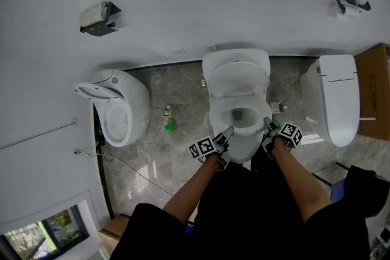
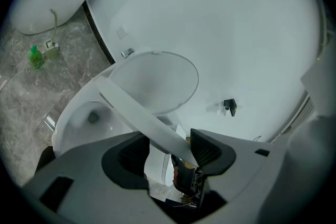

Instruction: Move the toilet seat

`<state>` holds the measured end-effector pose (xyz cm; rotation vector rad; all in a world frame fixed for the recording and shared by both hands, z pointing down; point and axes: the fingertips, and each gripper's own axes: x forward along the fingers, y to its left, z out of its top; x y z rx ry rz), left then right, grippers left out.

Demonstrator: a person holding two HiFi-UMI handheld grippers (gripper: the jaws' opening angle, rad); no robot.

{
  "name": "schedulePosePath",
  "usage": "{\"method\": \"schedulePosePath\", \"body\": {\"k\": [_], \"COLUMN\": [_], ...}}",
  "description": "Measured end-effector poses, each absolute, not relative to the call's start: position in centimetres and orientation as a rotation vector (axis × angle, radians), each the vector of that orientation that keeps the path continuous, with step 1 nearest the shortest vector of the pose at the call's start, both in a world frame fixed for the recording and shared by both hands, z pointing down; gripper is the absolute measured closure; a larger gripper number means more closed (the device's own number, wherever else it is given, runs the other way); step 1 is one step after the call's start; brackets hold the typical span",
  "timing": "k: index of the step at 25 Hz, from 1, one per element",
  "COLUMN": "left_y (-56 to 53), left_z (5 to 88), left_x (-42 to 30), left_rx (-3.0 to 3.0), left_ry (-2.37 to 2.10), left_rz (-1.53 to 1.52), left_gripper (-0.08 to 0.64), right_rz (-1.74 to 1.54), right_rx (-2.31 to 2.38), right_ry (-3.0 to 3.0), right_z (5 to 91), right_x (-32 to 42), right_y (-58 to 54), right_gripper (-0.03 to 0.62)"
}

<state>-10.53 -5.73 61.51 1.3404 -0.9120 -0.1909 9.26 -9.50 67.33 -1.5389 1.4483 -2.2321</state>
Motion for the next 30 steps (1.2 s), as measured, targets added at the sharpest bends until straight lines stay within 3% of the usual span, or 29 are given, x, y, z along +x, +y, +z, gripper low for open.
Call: {"method": "schedulePosePath", "body": {"k": [30], "left_y": [-14.0], "left_z": [59.6], "left_x": [-11.4], "left_rx": [1.299], "left_ry": [-0.969], "left_rz": [-0.382], "left_gripper": [0.281], "right_rz": [-2.224], "right_rx": [-1.396], "right_ry": [1.351], "right_z": [65.7], "right_x": [8.8], "right_y": [-16.8], "right_gripper": [0.348]}}
